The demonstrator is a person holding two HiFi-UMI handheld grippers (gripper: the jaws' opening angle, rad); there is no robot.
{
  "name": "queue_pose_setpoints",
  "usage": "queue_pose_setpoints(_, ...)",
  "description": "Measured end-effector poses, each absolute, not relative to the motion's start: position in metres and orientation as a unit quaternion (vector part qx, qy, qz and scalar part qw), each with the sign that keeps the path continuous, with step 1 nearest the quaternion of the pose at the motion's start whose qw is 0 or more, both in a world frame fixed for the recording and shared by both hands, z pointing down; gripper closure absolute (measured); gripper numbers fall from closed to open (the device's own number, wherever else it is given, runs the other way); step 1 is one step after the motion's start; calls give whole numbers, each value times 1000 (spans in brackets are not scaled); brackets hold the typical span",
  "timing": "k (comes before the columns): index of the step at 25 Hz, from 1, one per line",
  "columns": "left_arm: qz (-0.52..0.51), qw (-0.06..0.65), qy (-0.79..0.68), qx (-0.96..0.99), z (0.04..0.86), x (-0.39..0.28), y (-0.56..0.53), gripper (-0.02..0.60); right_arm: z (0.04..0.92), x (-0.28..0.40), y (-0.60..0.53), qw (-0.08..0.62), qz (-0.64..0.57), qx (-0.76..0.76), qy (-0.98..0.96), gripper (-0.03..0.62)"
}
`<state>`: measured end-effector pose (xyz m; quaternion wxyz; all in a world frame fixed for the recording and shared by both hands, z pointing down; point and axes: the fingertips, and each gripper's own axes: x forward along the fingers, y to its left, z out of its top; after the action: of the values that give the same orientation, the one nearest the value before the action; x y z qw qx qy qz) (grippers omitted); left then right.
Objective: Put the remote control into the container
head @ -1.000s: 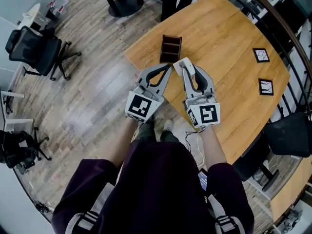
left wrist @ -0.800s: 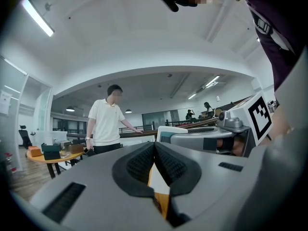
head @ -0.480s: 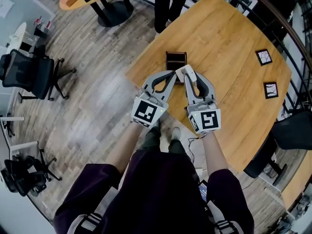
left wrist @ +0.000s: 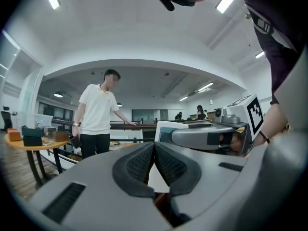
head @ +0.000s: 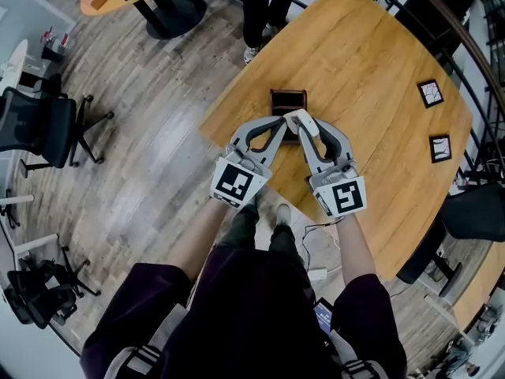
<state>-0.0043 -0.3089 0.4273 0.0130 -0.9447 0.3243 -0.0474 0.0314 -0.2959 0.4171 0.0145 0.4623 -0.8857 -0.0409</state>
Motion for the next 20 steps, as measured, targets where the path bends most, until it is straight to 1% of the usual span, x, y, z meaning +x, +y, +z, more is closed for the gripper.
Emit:
queue_pose_setpoints(3,-43,8,323,-945,433,-4,-315,569,419,26,-304,27,-53,415,-908,493)
queue_pose_setpoints(7,-39,7,323,-945,443,-2,-323,569,412,17,-318,11,-58,363,-930,493)
queue_pose_setpoints(10,-48,-3,323,-945,453,-4,-329,569,422,14,-327,21,-62,330,-942,493)
queue_pose_setpoints(12,-44,4,323,-945,459,-4,-333,569,431,12,-330,24,-59,311,-948,493)
queue_pose_setpoints(16,-36,11,325,-945,467,-7,-340,569,444,10,-338,24,-51,293,-954,493)
queue_pose_setpoints(20,-40,13,326,-944,478,-7,-342,569,448,13,-347,9,-42,287,-957,493)
